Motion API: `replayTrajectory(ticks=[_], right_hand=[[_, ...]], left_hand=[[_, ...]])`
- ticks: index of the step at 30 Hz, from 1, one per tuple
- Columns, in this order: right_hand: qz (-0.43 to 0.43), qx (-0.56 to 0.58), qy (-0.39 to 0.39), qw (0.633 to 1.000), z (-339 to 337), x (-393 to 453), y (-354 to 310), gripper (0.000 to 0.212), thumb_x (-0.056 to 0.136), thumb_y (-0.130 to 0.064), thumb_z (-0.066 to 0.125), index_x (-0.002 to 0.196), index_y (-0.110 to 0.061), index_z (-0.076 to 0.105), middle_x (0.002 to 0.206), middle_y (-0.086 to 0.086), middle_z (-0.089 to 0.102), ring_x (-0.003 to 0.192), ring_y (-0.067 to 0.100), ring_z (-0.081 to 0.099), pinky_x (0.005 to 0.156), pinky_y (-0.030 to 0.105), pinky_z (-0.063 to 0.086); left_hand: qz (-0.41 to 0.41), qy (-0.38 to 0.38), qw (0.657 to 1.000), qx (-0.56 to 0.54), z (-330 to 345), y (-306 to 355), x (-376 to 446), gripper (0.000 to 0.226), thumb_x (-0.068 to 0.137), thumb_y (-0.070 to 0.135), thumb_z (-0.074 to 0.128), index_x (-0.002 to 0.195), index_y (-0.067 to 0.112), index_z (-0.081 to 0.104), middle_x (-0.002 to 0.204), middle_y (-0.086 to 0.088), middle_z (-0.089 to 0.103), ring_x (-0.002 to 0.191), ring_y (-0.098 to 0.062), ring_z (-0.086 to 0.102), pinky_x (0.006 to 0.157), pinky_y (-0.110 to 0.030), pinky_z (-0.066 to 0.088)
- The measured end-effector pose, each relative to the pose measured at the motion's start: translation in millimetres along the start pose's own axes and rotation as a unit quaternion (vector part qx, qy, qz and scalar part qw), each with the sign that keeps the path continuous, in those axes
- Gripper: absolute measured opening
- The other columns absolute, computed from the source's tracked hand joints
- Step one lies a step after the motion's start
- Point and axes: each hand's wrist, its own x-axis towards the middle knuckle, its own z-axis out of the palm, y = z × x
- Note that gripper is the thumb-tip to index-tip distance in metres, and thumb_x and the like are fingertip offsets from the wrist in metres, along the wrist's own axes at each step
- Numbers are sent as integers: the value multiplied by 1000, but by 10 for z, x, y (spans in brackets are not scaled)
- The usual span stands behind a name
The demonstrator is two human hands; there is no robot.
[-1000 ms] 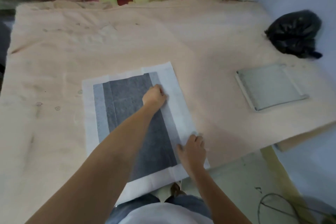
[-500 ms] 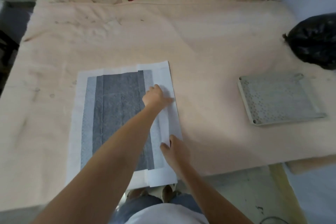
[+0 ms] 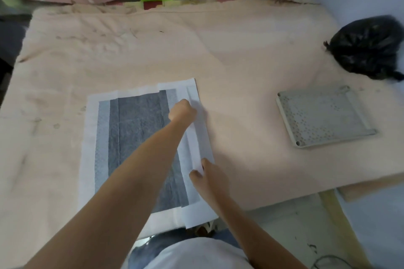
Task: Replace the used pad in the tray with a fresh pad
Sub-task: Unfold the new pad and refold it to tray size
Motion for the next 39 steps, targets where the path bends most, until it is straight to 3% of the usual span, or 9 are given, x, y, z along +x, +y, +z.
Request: replayTrajectory(ticks=[3,10,15,18,23,28,33,39], right_hand=[[9,16,27,999,-137,-24,55,30,85,-27,49,64,-22,28,59,-5,36,50,7,35,49,22,28],[55,12,99,994,-551,-40,272,31,86,-24,49,63,-27,29,58,-6,37,50,6,35,49,22,26],[110,-34,139,984,-737,-54,512,32,88,-25,49,63,-23,29,60,-3,39,52,7,36,49,23,25],[134,-45,146,979,-817,-32,646,26,88,-24,47,67,-20,33,62,-4,38,58,13,40,54,27,29],[170,-51,154,972,-953,51,870,11,88,-26,46,83,-17,42,68,-5,41,67,16,45,61,27,30],[190,-49,139,971,-1126,167,1156,10,88,-25,45,83,-16,44,72,-2,47,70,19,49,63,28,34],[194,-46,146,969,-1294,277,1462,11,88,-24,46,80,-17,45,70,-2,48,67,17,49,61,27,33],[196,-34,131,971,-1421,423,1757,15,89,-24,44,75,-18,45,68,-2,50,67,19,52,60,26,36]], left_hand=[[15,-29,997,-76,-70,127,33,12,87,9,44,93,3,53,74,-10,61,74,-28,67,73,-37,59],[77,-66,976,-192,-28,562,40,15,87,10,47,95,1,56,79,-16,65,72,-30,67,69,-43,60],[109,-80,964,-231,159,877,-12,16,89,11,51,73,7,52,70,-14,62,67,-30,65,68,-42,60],[117,-86,959,-243,306,1003,-11,18,89,11,52,72,9,51,65,-11,61,65,-29,64,67,-42,60],[113,-90,953,-267,511,1200,10,9,89,11,52,81,9,54,66,-8,59,63,-25,61,68,-44,60],[98,-90,946,-295,675,1453,38,5,87,8,54,83,6,56,66,-8,60,65,-27,60,71,-45,59],[73,-79,932,-347,867,1692,74,24,85,2,54,68,16,46,64,-3,53,73,-27,57,73,-41,53],[40,-92,933,-345,1060,1873,144,18,86,3,57,75,15,51,69,-4,59,77,-26,60,81,-43,56]])
